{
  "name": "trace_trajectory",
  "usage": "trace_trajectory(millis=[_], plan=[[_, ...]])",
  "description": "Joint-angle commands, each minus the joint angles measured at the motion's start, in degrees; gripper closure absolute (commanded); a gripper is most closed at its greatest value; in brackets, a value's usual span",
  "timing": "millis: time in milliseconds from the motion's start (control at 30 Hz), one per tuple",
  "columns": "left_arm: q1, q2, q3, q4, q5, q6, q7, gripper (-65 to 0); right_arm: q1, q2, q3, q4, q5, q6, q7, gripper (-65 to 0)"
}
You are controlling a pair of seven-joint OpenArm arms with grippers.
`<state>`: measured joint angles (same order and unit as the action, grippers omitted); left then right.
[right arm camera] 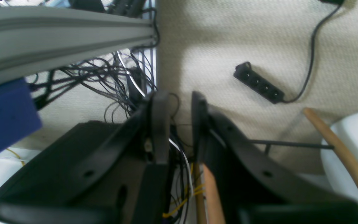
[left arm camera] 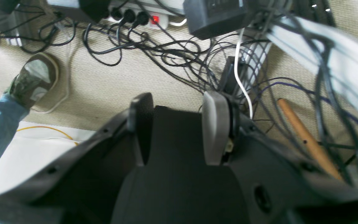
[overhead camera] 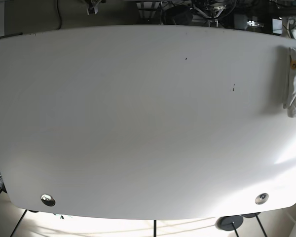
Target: Fold the T-shirt properly
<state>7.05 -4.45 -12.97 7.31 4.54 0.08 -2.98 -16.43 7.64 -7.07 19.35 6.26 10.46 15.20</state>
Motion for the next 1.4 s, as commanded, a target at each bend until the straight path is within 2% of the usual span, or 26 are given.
trace_trajectory(millis=[33,400,600,1400], plan=[[0.12,-0.52,0.01,-0.06,0.26,0.58,0.21,-23.2,0.29,0.49,0.08,-0.15,0.11,0.05,0.40,-12.4],[-0.03,-0.09,0.85,0.63,0.01,0.39,-0.01,-24.0,2.94,0.08,0.04,-0.18,0.13,0.04,-1.73,-11.9],[1.62,-0.13,0.97,4.86,0.15,0.48,-0.32,-24.4,3.08,0.29,0.26,-0.05,0.59,0.12,-1.06,-12.2],[2.84,0.07,0.85,4.20,0.37,-0.12,-1.54,-24.5,3.42,0.08,0.27,-0.33,0.91,0.24,-0.21,-11.9]])
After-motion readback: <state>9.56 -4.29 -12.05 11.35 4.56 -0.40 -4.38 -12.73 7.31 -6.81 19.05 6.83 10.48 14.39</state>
